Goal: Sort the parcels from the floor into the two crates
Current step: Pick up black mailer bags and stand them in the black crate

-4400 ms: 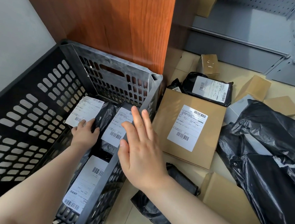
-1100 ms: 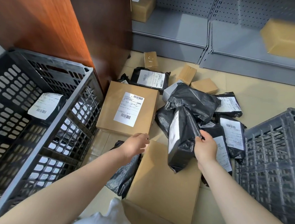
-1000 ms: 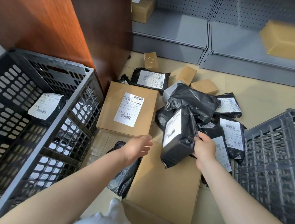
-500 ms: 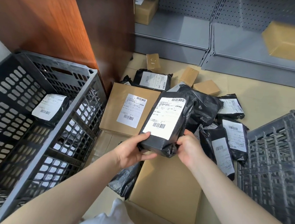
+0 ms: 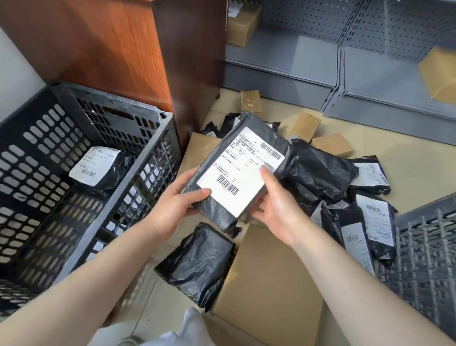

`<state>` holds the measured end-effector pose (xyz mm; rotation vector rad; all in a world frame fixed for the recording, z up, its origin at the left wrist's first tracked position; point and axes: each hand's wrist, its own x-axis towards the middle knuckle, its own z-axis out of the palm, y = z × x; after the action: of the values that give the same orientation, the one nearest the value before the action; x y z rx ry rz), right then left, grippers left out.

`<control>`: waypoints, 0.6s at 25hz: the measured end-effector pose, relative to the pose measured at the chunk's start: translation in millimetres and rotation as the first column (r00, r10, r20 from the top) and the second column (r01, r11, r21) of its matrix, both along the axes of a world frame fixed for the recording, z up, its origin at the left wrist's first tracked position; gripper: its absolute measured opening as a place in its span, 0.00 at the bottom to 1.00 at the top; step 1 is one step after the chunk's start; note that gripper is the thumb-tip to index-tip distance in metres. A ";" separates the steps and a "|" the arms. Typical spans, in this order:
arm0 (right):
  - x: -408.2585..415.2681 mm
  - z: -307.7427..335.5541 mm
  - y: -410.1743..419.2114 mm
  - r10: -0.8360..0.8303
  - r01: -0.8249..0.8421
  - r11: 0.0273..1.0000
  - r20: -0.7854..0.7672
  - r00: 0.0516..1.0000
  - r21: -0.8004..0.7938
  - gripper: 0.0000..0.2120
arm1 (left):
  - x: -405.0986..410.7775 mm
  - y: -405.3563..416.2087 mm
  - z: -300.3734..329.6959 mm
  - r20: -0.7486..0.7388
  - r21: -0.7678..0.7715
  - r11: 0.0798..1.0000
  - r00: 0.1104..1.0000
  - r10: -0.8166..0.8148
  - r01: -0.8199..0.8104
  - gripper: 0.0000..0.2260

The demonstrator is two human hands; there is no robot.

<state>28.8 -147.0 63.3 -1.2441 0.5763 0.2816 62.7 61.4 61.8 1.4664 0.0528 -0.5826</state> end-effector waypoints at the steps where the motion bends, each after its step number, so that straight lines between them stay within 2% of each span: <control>1: 0.6 2.5 7.7 0.058 -0.057 0.997 0.015 0.998 -0.052 0.17 | 4.9 9.2 8.2 0.029 0.065 0.997 0.998 -0.048 0.046 0.20; 5: 13.6 23.0 51.5 0.132 -0.117 0.987 0.139 0.981 -0.111 0.11 | 25.3 58.8 43.3 0.113 0.341 0.929 0.975 -0.190 0.141 0.18; 7: 27.8 34.3 74.5 0.154 -0.138 0.984 0.155 0.976 -0.113 0.10 | 34.9 79.7 57.3 0.140 0.405 0.908 0.975 -0.173 0.103 0.15; 10: 49.4 44.1 122.9 0.186 -0.175 0.981 0.170 0.968 -0.082 0.10 | 47.1 114.3 71.7 0.206 0.501 0.865 0.975 -0.085 -0.030 0.17; 12: 60.7 42.8 154.4 0.211 -0.204 0.977 0.169 0.963 -0.058 0.17 | 52.1 137.9 77.6 0.251 0.518 0.848 0.968 -0.023 -0.115 0.18; 15: 66.8 37.2 190.0 0.293 -0.279 0.952 0.112 0.949 -0.130 0.40 | 52.4 175.9 75.8 0.228 0.511 0.848 0.974 0.023 -0.139 0.17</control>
<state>95.6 43.0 100.5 -1.4458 0.3000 0.4122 115.1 237.4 137.5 2.0466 0.1122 -0.3458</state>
